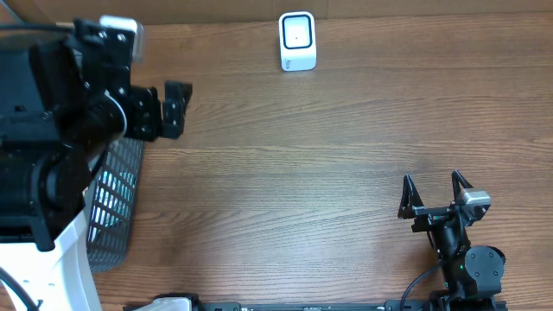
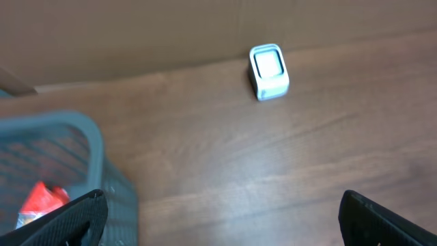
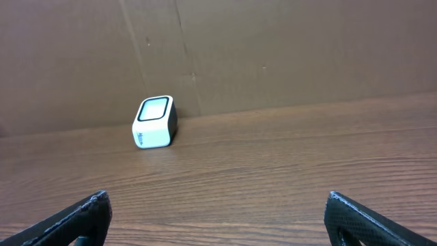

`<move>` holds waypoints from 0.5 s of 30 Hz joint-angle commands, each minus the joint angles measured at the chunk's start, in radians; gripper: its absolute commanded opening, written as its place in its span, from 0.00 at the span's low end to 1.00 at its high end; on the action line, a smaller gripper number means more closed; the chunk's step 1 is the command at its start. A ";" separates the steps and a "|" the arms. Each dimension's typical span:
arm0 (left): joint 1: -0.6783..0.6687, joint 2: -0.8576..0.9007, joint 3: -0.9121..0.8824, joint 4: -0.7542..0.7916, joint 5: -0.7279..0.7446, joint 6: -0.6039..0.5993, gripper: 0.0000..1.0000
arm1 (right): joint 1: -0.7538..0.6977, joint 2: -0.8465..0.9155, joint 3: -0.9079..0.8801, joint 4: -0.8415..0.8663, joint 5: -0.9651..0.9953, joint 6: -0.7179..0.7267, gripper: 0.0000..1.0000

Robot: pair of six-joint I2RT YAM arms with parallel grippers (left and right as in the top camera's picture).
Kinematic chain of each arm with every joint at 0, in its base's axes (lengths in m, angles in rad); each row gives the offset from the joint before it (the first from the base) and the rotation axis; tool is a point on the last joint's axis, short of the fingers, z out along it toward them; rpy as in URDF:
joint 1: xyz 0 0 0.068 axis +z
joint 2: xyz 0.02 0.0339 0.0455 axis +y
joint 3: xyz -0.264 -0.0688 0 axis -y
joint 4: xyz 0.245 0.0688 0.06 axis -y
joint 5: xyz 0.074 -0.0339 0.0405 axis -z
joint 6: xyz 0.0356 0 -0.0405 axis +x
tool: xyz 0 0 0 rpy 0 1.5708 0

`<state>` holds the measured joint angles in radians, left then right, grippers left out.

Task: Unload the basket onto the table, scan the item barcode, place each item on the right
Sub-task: 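Move the left gripper over the basket and reach down inside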

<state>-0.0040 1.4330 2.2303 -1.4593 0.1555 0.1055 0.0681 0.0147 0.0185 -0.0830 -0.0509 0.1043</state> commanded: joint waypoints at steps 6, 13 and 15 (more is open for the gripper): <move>0.004 0.018 0.063 -0.031 0.026 0.013 0.99 | 0.008 -0.012 -0.011 0.004 0.005 0.003 1.00; 0.146 0.050 0.062 -0.061 -0.455 -0.485 1.00 | 0.008 -0.011 -0.011 0.004 0.005 0.003 1.00; 0.221 0.058 0.062 -0.055 -0.383 -0.484 1.00 | 0.008 -0.012 -0.011 0.004 0.005 0.003 1.00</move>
<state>0.1162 1.4742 2.2749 -1.5200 -0.1280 -0.1959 0.0681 0.0147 0.0185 -0.0834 -0.0513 0.1043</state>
